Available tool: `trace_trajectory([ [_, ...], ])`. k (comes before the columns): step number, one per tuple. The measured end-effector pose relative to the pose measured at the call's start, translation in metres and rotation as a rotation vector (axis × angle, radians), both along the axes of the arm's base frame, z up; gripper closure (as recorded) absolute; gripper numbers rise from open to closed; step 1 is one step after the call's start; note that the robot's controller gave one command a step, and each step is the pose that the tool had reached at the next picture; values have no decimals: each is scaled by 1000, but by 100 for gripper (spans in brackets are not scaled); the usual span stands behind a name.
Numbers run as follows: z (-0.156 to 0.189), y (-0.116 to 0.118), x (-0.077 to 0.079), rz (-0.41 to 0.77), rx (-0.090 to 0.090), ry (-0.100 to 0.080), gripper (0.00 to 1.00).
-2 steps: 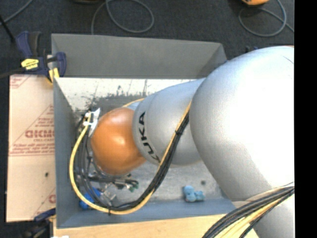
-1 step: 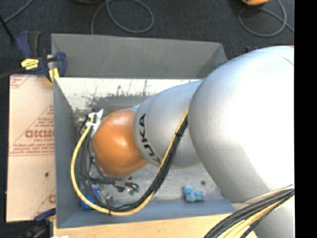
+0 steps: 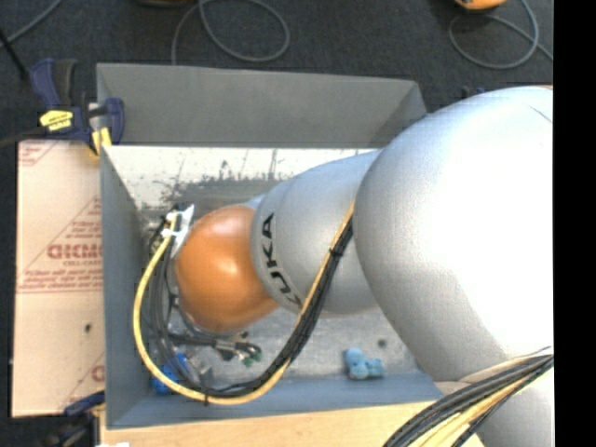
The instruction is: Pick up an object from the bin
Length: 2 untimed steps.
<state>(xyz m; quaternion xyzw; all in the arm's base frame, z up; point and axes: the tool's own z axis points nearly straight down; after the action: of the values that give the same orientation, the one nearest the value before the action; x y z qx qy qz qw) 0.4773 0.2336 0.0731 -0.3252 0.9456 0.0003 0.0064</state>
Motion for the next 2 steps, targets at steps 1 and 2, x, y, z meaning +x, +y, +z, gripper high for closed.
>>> trace_trajectory([
  [1, 5, -1, -1, -1, 0, 2, 100],
  [2, 18, -1, -2, -1, -2, 4, 100],
])
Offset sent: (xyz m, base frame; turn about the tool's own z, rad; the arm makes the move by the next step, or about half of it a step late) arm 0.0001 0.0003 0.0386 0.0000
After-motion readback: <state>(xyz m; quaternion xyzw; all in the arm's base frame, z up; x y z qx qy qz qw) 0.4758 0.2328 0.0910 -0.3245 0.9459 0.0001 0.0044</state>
